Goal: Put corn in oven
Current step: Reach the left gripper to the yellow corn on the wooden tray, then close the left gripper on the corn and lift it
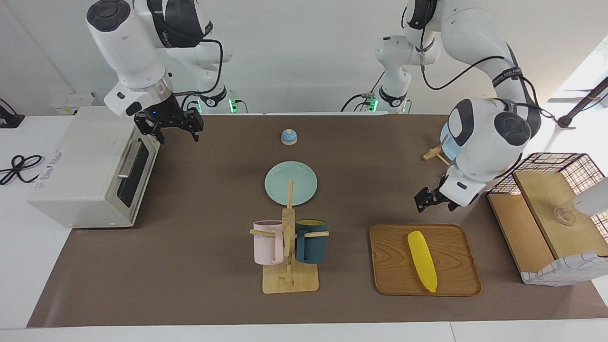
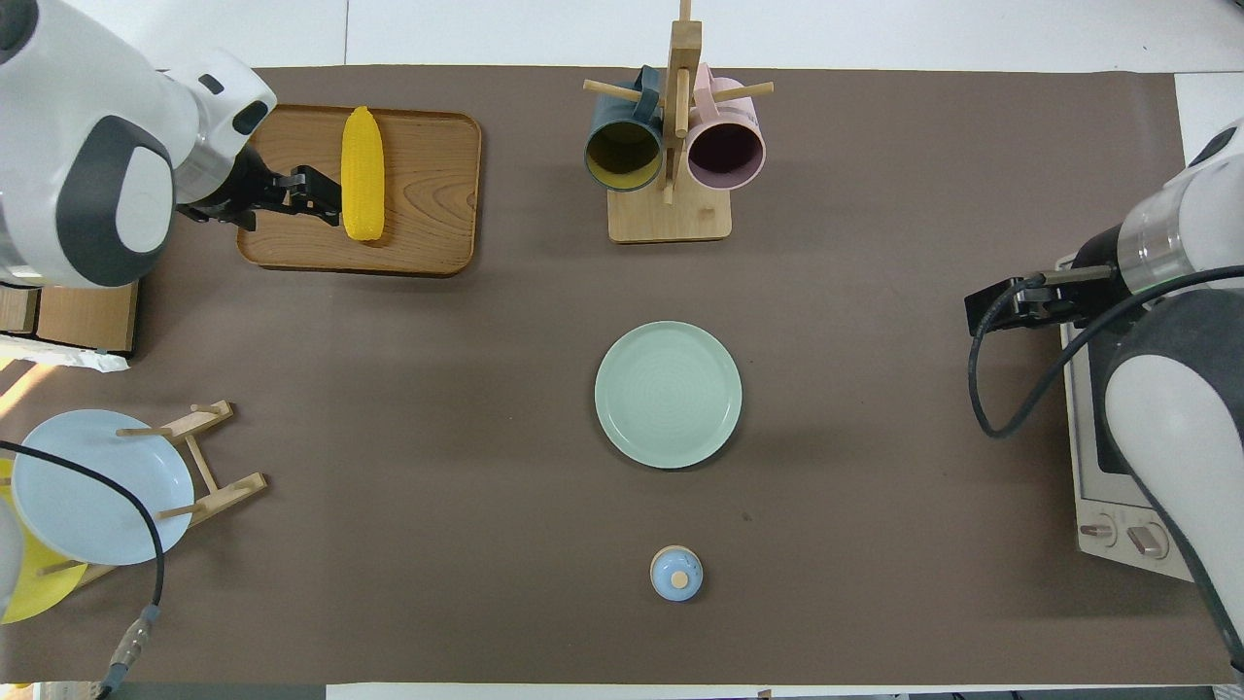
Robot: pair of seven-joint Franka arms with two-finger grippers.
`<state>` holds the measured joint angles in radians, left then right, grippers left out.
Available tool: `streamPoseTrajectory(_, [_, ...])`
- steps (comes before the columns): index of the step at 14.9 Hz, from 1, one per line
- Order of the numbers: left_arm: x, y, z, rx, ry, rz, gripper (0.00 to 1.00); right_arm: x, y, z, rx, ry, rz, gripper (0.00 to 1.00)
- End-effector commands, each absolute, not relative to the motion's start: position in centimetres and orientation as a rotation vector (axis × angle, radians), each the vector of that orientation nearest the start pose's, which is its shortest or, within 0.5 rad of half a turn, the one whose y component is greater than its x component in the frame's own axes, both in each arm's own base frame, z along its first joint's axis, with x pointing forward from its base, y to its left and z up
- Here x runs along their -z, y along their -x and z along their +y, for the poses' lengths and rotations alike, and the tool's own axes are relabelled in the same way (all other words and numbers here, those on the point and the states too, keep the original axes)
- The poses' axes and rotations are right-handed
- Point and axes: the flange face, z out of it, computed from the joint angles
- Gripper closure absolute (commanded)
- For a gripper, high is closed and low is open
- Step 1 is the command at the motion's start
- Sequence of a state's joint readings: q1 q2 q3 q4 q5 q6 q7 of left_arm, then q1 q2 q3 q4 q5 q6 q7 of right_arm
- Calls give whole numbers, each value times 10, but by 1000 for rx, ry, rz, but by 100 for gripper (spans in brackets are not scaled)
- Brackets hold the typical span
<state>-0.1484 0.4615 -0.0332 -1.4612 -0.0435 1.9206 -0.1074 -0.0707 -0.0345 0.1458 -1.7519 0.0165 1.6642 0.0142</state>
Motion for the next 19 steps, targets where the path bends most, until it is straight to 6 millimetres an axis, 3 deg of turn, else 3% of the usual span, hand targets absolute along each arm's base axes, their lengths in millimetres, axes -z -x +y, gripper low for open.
streamPoseTrajectory(1, [-384,-714,-148,2,3193,153,0,-555,-528,20,-83,3129,-161,100])
streamPoseTrajectory(4, [-360,-725,-149,48,3190,223,0,-537,-525,-12,-34,3163,-121,100])
streamPoseTrajectory(8, [-339,-734,-140,115,3141,271,0,-520,-523,-36,-80,3240,-106,100])
streamPoseTrajectory(11, [-316,-738,-138,135,3134,283,0,-503,-522,-67,-66,3257,-34,100])
streamPoseTrajectory(14, [-302,-740,-143,123,3136,290,0,-500,-523,-74,-76,3276,-36,100])
streamPoseTrajectory(16, [-304,-742,-140,127,3136,288,0,-495,-526,-85,-55,3282,-61,100])
streamPoseTrajectory(18, [-308,-743,-139,132,3136,287,9,-490,-525,-92,-71,3279,-75,100])
streamPoseTrajectory(19, [-308,-743,-139,130,3135,297,21,-489,-524,-95,-74,3279,-68,100])
